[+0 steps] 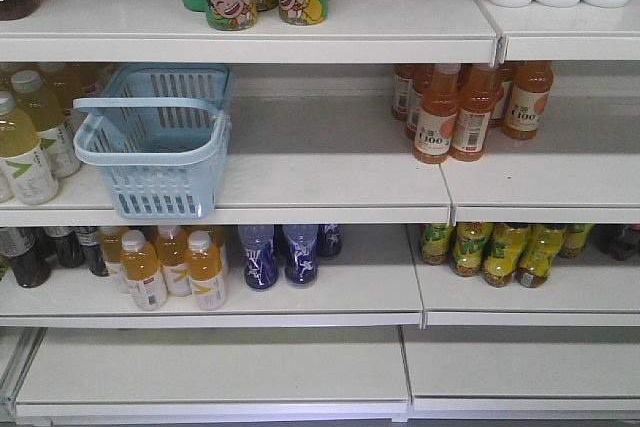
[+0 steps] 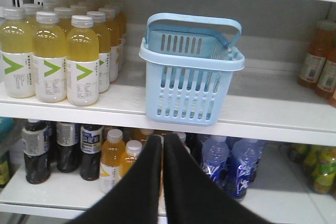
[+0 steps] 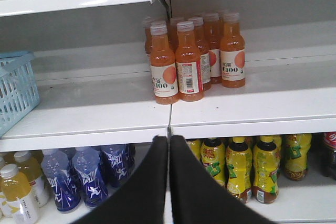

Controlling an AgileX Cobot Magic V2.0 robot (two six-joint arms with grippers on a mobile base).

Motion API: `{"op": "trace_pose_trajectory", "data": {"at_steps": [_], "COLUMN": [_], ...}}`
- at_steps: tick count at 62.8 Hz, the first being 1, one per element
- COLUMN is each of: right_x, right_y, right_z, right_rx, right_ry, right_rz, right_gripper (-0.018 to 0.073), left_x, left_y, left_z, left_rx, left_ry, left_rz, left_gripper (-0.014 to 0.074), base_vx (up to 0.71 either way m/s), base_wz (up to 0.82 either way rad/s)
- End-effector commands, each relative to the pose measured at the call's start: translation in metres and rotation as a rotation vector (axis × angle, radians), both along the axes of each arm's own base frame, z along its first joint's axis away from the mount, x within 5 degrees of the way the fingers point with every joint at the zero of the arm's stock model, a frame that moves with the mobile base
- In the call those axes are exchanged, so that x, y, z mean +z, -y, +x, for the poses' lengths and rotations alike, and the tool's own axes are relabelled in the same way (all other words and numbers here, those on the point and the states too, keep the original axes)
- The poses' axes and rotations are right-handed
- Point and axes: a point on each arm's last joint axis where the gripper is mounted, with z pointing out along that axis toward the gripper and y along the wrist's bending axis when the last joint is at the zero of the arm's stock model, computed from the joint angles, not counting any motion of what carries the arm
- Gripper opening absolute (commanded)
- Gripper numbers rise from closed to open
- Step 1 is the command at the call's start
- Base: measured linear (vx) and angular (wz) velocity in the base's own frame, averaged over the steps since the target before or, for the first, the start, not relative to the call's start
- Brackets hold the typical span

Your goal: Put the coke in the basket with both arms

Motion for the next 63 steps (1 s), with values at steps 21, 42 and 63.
{"op": "trace_pose_trajectory", "data": {"at_steps": [21, 42, 63], "right_x": [0.002, 0.002, 0.002], "right_y": [0.000, 0.000, 0.000], "right_z": [0.000, 0.000, 0.000], "right_rx": [0.000, 0.000, 0.000], "right_ry": [0.074, 0.074, 0.074], "right_rz": [-0.010, -0.010, -0.010], "right_gripper": [-0.0004, -0.0004, -0.0004], "left_x": [0.007, 0.050, 0.183], "left_y": [0.004, 0.003, 0.003], "left_z": [-0.001, -0.008, -0.065], "left_rx": [0.000, -0.085, -0.276], "left_ry": [0.071, 0.177, 0.592], "left_rz": [-0.890, -1.713, -1.024], "left_gripper": [-0.0006, -0.0006, -0.0006], "base_vx": [0.00, 0.00, 0.00], "base_wz": [0.00, 0.00, 0.00]}}
